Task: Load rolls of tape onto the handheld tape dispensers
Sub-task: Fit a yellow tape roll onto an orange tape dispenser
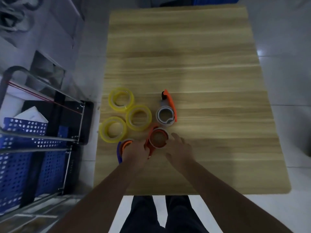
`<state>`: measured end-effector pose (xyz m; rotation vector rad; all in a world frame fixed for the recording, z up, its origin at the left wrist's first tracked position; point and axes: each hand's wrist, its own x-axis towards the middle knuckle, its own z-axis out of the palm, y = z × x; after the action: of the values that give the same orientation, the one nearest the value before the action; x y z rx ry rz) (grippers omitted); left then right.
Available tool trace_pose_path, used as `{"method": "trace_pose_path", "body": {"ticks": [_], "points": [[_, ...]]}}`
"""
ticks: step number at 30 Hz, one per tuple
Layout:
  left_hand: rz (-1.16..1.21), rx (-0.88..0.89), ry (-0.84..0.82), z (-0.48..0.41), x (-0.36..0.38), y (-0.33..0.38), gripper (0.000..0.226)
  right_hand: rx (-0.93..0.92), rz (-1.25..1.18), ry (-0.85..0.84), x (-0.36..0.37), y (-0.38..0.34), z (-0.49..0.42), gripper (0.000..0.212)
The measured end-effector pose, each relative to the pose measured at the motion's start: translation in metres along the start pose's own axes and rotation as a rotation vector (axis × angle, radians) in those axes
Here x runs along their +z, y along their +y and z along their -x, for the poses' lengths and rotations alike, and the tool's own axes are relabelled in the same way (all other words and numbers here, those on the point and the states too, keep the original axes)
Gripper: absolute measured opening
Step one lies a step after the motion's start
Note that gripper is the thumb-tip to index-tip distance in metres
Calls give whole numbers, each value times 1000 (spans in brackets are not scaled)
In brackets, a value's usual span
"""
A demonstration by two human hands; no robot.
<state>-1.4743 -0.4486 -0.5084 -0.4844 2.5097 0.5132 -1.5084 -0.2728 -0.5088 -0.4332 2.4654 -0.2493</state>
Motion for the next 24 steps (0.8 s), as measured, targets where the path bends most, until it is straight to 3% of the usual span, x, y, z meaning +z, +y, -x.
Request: {"method": "trace_pose_path", "body": {"ticks": [5,12,15,18,21,24], "points": [[-172,157,-30,-13,-3,9,29,14,32,43,20,10,19,40],[-81,172,61,-20,5,30,32,128,-35,123,35,26,29,41],[-29,165,43,-17,8,25,48,152,-112,178,35,27,22,53],[61,151,-10,-12,9,11,62,128,-149,192,32,25,9,79],[147,115,-6,-10,5,1,52,84,-121,112,27,23,-2,96],[209,54,-40,-12,4,2,38,82,-120,82,22,21,-7,96]]}}
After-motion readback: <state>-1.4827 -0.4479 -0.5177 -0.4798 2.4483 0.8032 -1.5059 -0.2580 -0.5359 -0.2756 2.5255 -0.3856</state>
